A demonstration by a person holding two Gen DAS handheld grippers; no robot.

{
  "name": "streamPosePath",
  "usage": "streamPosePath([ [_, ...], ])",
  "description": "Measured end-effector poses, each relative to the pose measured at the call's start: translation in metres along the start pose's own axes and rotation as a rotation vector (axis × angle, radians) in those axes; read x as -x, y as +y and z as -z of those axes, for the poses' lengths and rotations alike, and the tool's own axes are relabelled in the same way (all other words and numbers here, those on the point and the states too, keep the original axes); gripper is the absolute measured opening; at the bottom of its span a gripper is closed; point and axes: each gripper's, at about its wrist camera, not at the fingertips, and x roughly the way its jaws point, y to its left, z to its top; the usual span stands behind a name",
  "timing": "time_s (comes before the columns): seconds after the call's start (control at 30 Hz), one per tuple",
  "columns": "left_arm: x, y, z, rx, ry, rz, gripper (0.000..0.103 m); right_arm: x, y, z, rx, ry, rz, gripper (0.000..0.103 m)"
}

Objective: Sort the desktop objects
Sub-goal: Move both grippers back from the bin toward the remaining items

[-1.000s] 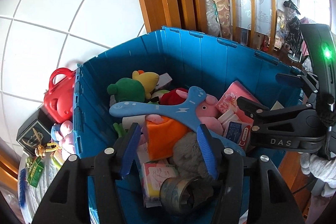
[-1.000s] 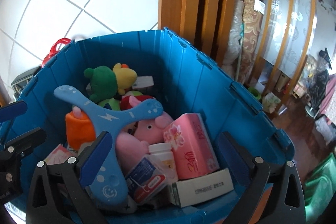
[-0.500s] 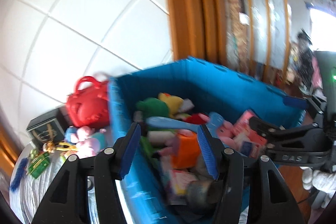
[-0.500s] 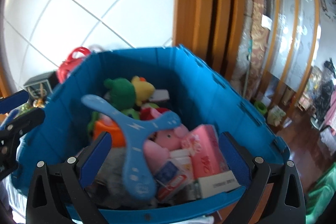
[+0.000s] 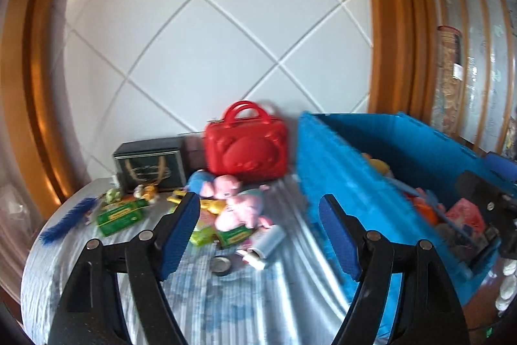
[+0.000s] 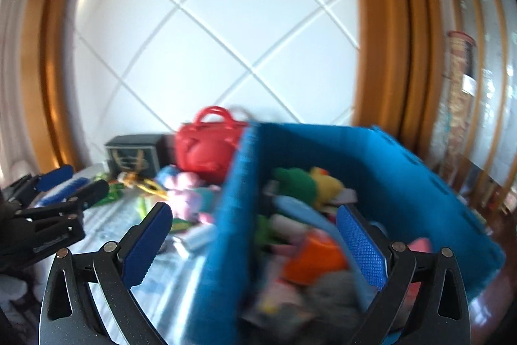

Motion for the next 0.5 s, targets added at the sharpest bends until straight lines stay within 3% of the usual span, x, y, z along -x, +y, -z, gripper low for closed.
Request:
streamPosePath([
  [0.17,-0.012,0.067,0.009,0.038,0.029,-0.055,0.076,-0.030,0.059,-0.004,0.001,0.012,-0.074,0.103],
  [0.33,-0.044,0.118,0.029,0.056,0.089,-0.107,0.076,-0.074,0.105,0.009,0.007,0.081,-0.116,0.103],
  [0.5,-0.093,0.153,0.058,0.099,0.197,-0.083,0.076,-0.130,0.130,0.034,-0.001,0.197,-0.121,0.103],
])
